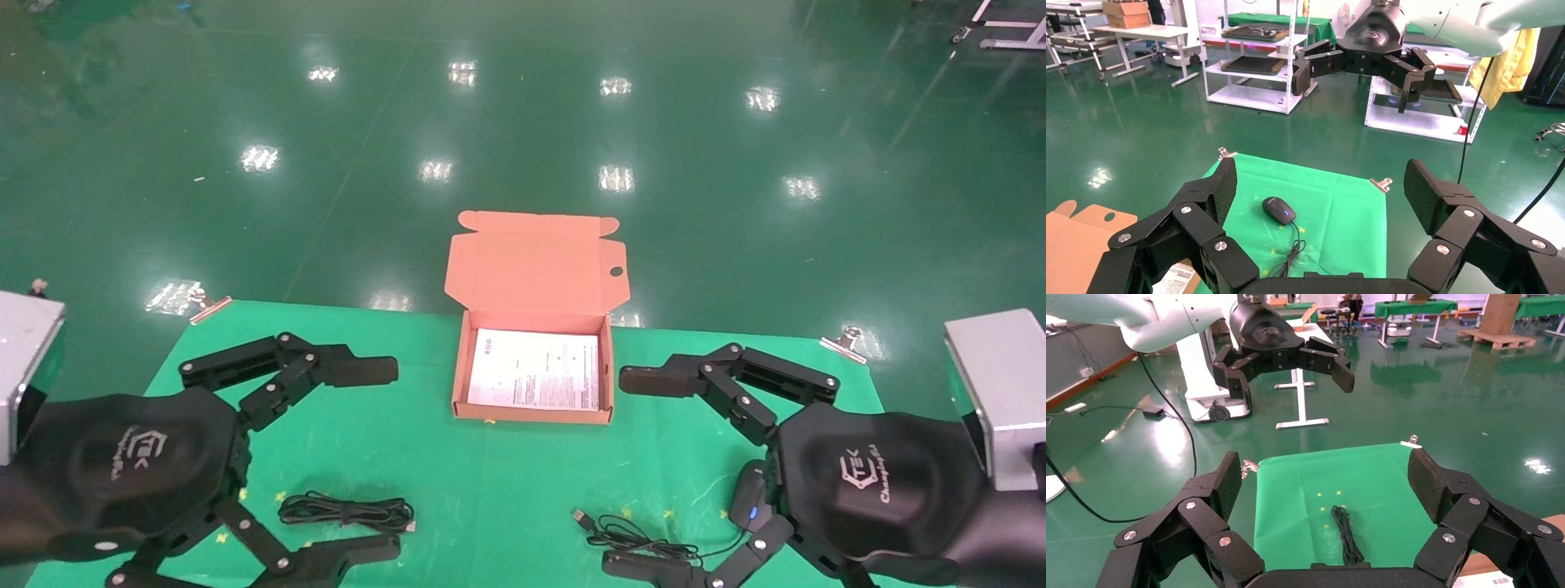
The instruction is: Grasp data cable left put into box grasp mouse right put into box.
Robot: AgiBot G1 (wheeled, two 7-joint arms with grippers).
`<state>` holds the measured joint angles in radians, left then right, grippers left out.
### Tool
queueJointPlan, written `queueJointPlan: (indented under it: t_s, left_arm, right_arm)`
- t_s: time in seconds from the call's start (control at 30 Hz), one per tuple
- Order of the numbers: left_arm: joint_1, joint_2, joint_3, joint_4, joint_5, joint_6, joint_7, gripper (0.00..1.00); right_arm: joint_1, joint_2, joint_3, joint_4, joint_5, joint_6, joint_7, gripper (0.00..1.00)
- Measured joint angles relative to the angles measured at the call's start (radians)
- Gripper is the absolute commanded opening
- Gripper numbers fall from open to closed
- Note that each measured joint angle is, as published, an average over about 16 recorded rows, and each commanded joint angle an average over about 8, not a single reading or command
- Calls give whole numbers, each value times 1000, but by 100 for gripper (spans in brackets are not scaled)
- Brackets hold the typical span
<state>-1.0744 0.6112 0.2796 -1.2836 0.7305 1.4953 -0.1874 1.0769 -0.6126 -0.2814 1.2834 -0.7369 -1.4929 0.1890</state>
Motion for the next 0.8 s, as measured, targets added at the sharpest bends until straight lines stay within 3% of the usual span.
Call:
queueJointPlan:
  t_s: [0.57,0.8]
  left_arm:
    - [-3,0,5,-1,8,2,-2,100]
    - [-48,7,48,-7,82,23,-27,100]
  right_arm:
    - [4,0,-2,1,-7,-3,-5,100]
    - [51,0,-27,21,-90,-19,-37,100]
